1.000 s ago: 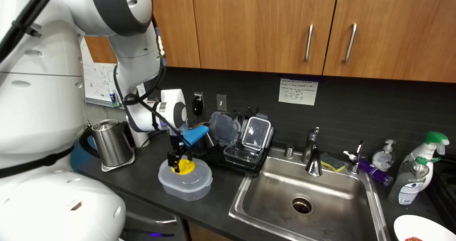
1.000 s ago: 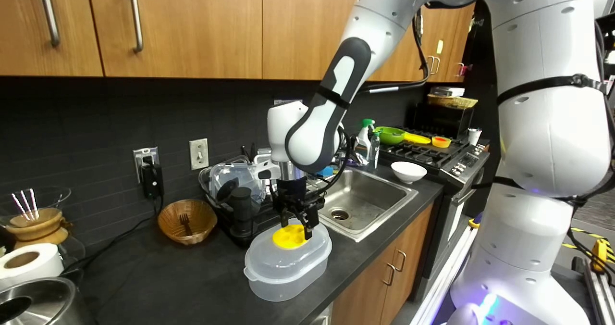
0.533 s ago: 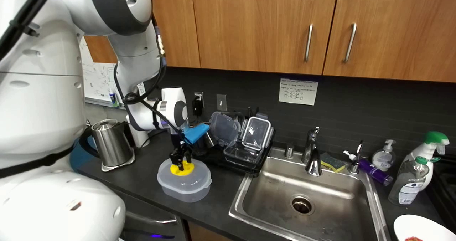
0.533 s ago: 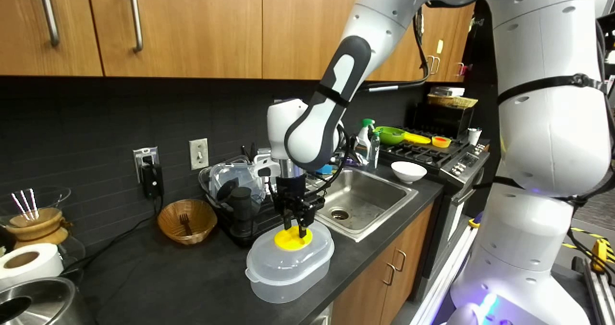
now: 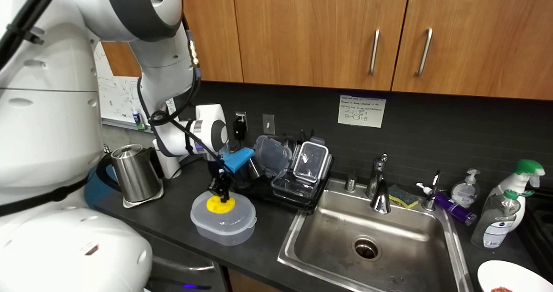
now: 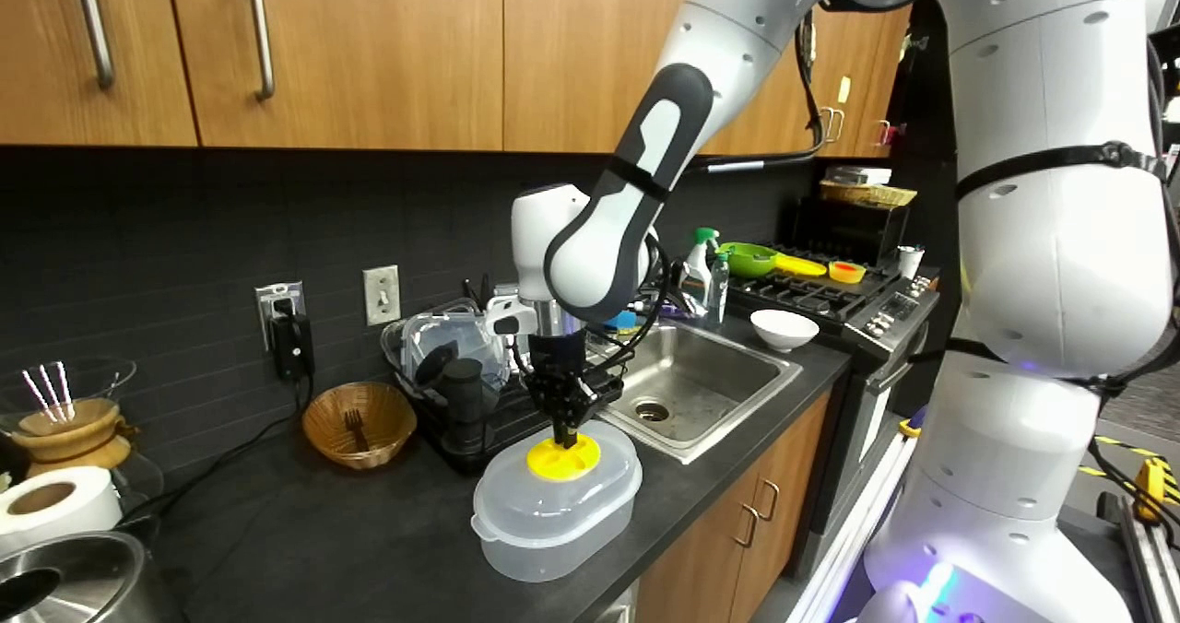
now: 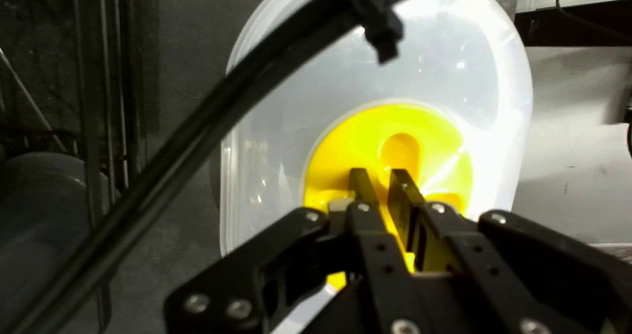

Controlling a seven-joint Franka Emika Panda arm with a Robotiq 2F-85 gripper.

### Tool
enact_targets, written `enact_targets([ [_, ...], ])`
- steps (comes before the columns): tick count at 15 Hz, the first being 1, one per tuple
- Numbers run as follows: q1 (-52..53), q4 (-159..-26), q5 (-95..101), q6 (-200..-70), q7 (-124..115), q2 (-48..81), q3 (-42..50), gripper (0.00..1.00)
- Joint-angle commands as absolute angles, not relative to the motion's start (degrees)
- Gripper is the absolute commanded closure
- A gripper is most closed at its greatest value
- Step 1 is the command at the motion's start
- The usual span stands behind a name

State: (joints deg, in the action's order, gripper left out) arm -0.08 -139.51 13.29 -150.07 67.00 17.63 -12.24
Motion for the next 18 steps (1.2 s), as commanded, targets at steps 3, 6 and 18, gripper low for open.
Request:
enact_targets([
  [3,0.37,-139.62,12.01,-149.51,67.97,17.48,-11.95,0.61],
  [6,0.29,-139.69,11.91,-149.72,68.05,17.40,-11.99,0.51],
  [18,0.74,-139.65,12.22,-150.01,67.18,17.83,-11.91,0.00],
])
